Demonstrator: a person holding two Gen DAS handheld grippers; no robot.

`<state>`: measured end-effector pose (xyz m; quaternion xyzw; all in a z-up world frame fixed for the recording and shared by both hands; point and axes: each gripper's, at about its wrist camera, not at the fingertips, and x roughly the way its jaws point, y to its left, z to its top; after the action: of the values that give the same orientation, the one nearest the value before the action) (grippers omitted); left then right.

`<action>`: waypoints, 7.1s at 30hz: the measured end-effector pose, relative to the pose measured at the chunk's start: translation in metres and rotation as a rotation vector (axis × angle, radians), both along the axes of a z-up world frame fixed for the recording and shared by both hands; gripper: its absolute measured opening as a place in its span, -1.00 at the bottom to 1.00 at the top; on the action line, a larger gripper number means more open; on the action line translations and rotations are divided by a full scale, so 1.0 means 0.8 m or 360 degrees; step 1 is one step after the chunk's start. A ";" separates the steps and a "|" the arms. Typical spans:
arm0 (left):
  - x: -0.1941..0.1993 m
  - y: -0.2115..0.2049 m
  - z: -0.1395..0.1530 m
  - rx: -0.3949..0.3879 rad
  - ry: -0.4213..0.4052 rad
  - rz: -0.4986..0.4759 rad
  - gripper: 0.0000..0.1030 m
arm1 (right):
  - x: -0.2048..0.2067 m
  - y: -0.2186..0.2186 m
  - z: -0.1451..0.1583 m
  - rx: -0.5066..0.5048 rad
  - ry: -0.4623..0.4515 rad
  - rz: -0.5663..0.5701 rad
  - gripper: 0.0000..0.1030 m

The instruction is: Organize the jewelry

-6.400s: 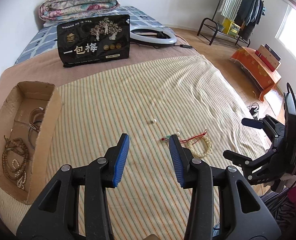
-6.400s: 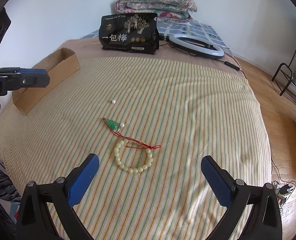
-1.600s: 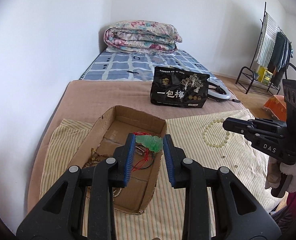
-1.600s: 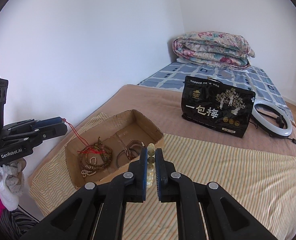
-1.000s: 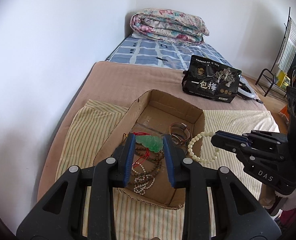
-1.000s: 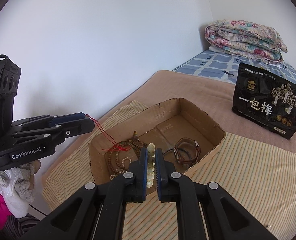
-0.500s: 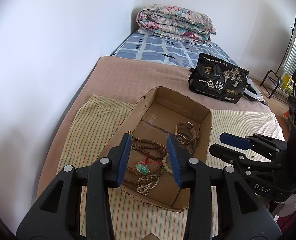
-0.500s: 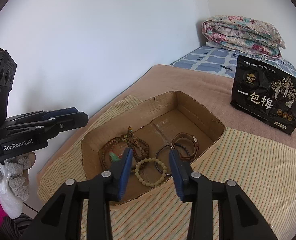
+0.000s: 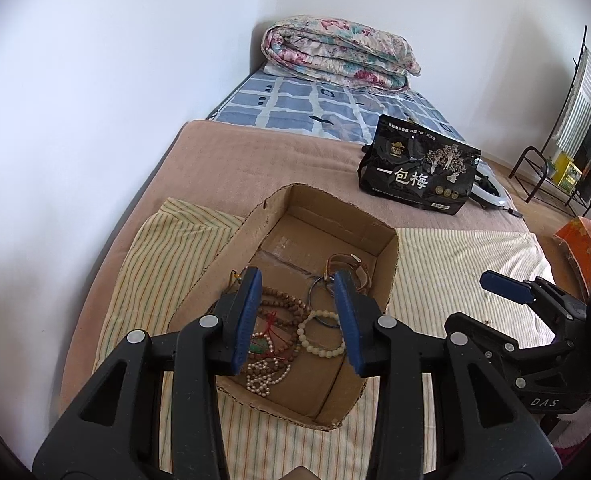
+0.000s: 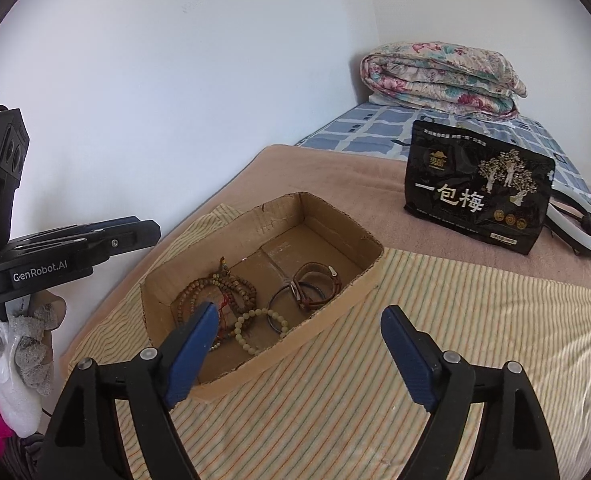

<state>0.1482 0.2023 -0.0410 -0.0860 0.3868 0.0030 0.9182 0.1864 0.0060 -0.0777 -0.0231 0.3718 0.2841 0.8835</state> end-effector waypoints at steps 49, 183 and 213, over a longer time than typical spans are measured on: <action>0.041 -0.362 -0.104 -0.0077 0.0188 -0.0747 -0.15 | -0.156 -0.281 -0.080 -0.0348 -0.0030 -0.1188 0.60; -0.033 -0.008 0.044 0.0187 -0.0192 -0.0058 0.47 | -0.056 0.019 0.078 0.0101 -0.0323 -0.0150 0.71; -0.207 -0.140 0.150 0.0340 -0.0517 -0.0063 0.98 | -0.227 -0.137 0.161 -0.0008 -0.0590 -0.0538 0.99</action>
<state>-0.0173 0.0902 0.0793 0.0201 0.2326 0.0121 0.9723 0.0047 -0.1036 0.0511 -0.0146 0.2026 0.1224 0.9715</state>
